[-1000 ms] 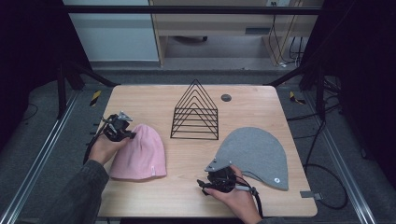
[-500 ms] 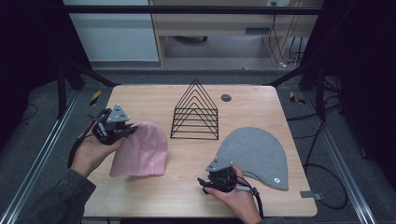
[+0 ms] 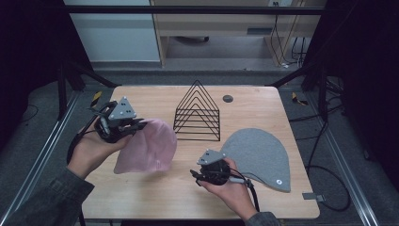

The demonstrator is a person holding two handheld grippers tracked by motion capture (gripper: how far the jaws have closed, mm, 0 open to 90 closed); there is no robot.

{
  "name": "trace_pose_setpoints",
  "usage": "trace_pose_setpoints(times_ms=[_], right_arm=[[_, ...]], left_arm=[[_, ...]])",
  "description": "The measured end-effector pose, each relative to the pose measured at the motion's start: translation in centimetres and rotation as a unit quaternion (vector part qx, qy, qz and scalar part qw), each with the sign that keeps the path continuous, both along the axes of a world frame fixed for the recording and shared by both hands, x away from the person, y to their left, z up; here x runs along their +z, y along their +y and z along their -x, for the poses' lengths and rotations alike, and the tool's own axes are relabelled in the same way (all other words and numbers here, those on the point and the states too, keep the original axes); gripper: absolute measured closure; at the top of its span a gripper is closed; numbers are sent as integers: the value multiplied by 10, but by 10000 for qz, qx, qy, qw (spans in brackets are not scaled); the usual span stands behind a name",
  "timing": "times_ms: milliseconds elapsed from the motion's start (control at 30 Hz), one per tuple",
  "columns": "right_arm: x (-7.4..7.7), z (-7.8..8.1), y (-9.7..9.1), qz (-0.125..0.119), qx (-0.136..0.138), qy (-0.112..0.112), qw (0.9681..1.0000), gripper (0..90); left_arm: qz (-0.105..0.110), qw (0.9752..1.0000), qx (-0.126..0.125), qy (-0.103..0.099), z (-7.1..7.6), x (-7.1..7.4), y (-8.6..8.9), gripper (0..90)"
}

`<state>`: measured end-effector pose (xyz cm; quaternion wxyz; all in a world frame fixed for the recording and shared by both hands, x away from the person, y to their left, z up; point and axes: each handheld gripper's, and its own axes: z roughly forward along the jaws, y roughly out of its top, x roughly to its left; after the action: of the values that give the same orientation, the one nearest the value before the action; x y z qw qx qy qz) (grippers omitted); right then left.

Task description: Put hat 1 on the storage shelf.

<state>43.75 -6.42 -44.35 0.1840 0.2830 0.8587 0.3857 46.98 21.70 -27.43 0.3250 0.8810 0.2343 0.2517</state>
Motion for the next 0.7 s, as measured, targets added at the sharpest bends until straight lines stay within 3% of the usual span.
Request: trace_pose_setpoints(times_ms=[400,700], right_arm=[[18,-26,20,-122,311,170,9993,514],[18,-38,23,-219,271,249,9991,526]], left_arm=[[160,9997,-155,25,-4,3,-17,843],[258,9992,-294,-73,-3,14,-29,843]])
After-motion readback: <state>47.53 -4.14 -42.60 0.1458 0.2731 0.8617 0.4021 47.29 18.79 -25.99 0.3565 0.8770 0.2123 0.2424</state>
